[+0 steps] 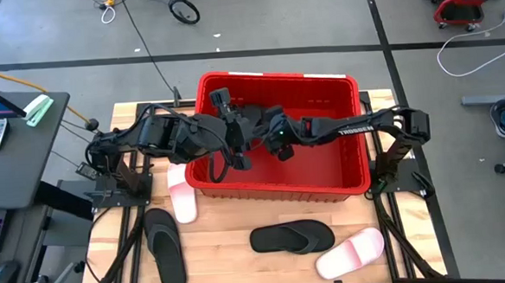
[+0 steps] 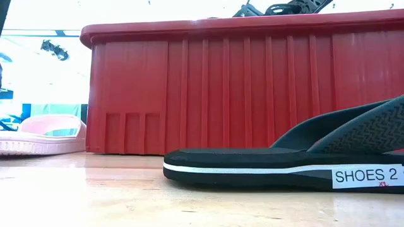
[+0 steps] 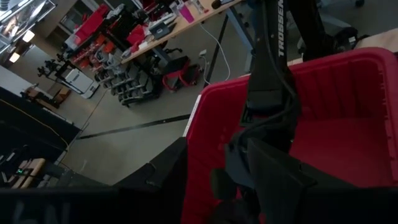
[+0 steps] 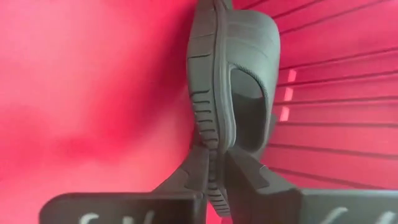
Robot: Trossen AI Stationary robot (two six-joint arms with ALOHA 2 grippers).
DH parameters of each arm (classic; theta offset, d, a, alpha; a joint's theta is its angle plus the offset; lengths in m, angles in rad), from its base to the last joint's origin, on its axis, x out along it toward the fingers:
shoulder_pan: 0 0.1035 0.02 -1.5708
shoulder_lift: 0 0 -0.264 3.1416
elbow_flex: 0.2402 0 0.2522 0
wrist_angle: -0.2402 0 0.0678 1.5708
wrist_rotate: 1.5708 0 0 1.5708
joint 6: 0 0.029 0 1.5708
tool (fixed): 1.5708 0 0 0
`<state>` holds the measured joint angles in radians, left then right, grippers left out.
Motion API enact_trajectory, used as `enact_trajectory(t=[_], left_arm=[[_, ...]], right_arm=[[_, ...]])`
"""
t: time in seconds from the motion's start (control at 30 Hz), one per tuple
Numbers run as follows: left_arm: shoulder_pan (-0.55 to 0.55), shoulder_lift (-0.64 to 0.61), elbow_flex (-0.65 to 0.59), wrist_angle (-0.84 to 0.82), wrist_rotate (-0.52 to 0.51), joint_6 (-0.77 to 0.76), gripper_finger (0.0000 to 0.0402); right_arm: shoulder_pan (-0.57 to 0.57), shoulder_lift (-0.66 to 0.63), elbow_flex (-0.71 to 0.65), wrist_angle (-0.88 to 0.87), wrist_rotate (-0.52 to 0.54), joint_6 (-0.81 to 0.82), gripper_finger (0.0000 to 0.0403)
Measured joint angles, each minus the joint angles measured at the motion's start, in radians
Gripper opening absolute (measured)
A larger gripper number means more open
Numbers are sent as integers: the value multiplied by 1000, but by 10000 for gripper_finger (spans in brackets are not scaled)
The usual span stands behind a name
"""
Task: Pick and place slides into bin
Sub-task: Put the black slide into the red bin
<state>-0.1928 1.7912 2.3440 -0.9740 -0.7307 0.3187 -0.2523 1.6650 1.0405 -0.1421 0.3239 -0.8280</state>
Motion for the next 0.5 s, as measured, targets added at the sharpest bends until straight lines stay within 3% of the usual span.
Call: enact_trajectory(t=[0.2, 0.37, 0.5], left_arm=[[0, 0, 0, -5, 0, -15, 172], [0, 0, 0, -8, 0, -47, 172], [0, 0, 0, -9, 0, -48, 172]], right_arm=[[-15, 0, 0, -11, -75, 118, 75], [-15, 0, 0, -13, -193, 120, 108], [-14, 0, 0, -36, -226, 127, 133]])
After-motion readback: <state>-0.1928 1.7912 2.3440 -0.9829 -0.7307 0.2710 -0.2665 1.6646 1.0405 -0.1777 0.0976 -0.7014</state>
